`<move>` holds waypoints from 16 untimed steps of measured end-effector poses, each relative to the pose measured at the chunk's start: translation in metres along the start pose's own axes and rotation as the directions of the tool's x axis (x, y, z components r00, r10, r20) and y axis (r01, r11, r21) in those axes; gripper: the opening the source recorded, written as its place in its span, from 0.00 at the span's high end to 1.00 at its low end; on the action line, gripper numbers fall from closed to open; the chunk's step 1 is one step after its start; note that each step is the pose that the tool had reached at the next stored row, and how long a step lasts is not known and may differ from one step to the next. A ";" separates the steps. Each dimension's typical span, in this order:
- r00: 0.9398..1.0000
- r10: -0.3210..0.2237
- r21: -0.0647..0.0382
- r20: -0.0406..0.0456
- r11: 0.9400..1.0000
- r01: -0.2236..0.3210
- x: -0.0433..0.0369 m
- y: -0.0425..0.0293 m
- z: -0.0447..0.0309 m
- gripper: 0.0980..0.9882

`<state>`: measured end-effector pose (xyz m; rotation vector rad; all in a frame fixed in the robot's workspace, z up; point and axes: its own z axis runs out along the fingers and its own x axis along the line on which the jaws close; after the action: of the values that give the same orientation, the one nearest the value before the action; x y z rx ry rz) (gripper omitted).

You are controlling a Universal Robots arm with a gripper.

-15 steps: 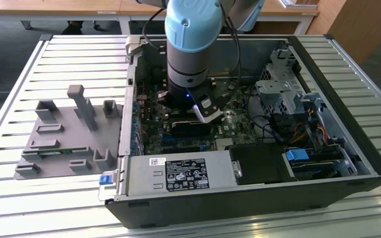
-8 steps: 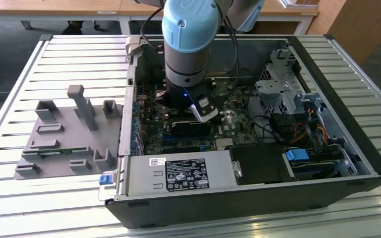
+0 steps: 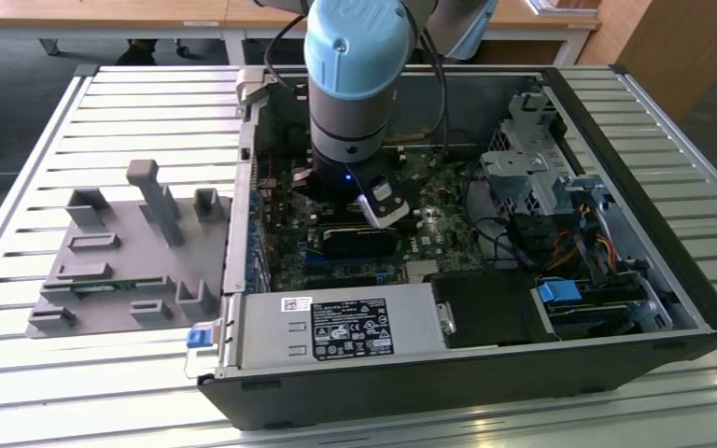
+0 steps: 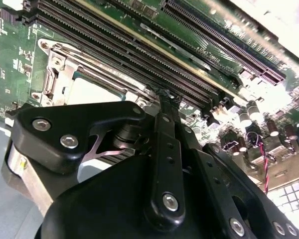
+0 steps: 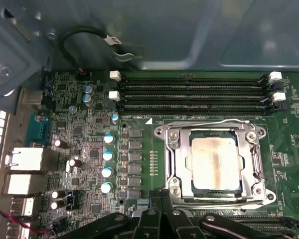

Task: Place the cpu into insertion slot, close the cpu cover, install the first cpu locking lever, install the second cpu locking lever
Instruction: 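Install the second cpu locking lever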

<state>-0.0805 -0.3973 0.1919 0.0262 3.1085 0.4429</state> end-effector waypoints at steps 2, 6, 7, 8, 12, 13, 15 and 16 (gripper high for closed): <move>1.000 0.000 -0.002 0.000 1.000 0.000 0.0002 0.0006 0.0009 0.97; 1.000 0.000 -0.004 0.000 1.000 0.000 0.0017 0.0005 0.0024 0.97; 1.000 0.000 -0.004 0.000 1.000 0.000 0.0020 0.0004 0.0028 0.97; 1.000 0.000 -0.005 0.000 1.000 0.000 0.0022 0.0004 0.0029 0.97; 1.000 0.000 -0.005 0.000 1.000 0.000 0.0024 0.0007 0.0018 0.97; 1.000 0.000 -0.005 0.000 1.000 0.000 0.0024 0.0011 0.0007 0.97; 1.000 0.000 -0.005 0.000 1.000 0.000 0.0024 0.0017 -0.0015 0.97; 1.000 0.000 -0.005 0.000 1.000 0.000 0.0024 0.0020 -0.0028 0.97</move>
<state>-0.0828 -0.3961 0.1951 0.0261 3.1074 0.4500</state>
